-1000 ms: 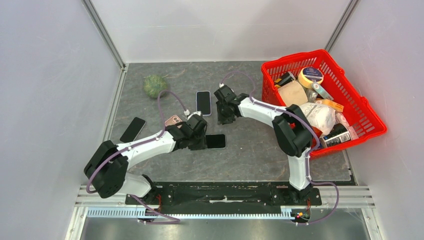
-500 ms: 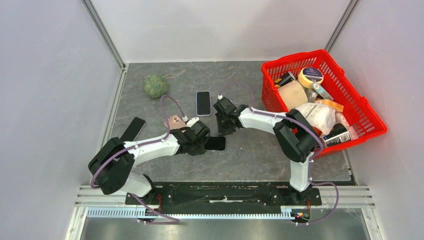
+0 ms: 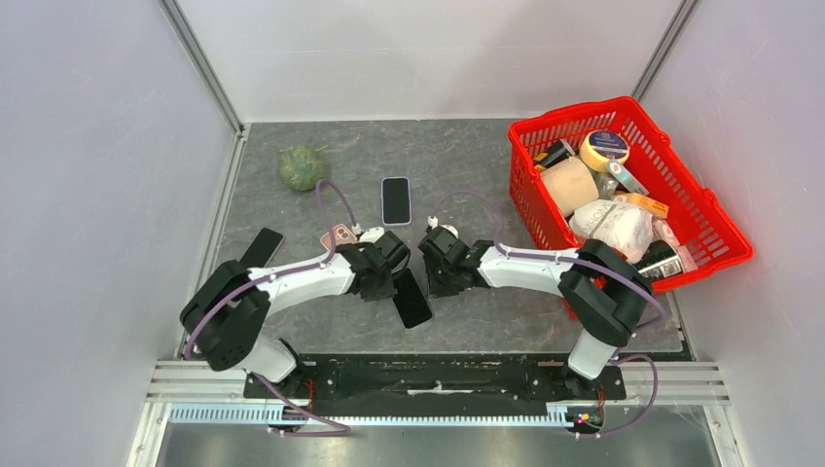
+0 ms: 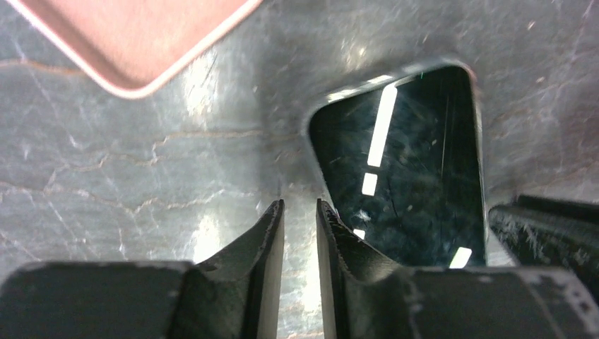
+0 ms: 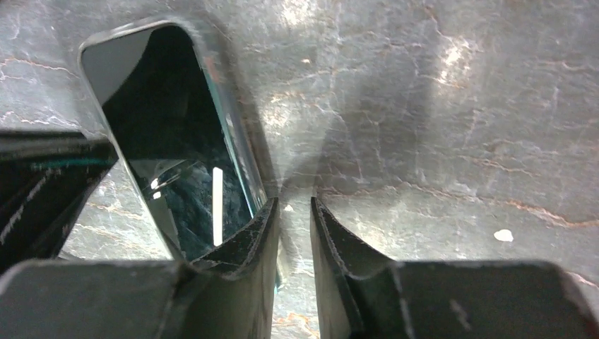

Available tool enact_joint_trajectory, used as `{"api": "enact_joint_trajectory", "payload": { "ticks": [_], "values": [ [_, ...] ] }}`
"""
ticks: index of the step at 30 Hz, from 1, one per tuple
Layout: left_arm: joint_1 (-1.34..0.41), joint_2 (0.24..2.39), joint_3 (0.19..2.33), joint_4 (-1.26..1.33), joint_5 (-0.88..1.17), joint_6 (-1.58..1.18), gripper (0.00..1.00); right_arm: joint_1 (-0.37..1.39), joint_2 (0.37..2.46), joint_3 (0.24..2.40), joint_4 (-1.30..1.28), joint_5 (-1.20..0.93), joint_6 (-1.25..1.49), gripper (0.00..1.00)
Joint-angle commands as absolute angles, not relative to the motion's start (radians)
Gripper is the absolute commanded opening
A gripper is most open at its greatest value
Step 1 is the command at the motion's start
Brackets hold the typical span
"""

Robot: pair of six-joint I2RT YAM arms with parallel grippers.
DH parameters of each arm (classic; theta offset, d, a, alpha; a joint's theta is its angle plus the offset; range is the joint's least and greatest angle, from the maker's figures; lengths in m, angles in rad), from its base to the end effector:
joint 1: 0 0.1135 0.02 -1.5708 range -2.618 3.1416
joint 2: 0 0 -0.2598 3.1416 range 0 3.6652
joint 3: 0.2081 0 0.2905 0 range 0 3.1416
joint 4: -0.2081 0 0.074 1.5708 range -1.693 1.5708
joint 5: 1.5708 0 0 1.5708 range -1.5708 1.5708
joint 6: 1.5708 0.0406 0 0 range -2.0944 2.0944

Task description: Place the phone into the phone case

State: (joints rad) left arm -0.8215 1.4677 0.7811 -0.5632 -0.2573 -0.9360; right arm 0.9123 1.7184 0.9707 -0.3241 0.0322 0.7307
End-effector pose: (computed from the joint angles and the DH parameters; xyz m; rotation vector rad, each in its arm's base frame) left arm 0.2030 -0.2030 0.1307 -0.2139 2.7309 -0.1153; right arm 0.2227 0.2857 0.1206 -0.2371 2.7283 0.4809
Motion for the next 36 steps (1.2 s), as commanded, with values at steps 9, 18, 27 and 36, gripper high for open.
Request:
{"api": "enact_joint_trajectory", "payload": {
  "ticks": [9, 18, 27, 36],
  "values": [
    [-0.807, 1.495, 0.825, -0.442, -0.22, -0.887, 0.32, 0.905, 1.539, 0.888, -0.417, 0.003, 0.768, 0.42],
    [-0.807, 1.397, 0.731, -0.396, -0.14, -0.926, 0.32, 0.96, 1.568, 0.895, -0.376, -0.052, 0.802, 0.42],
    [-0.807, 1.416, 0.721, -0.367, -0.101, -0.91, 0.32, 0.998, 1.658, 0.911, -0.367, -0.032, 0.808, 0.37],
    [-0.807, 1.44, 0.727, -0.362, -0.102, -0.902, 0.31, 1.043, 1.718, 0.925, -0.426, 0.051, 0.811, 0.26]
  ]
}}
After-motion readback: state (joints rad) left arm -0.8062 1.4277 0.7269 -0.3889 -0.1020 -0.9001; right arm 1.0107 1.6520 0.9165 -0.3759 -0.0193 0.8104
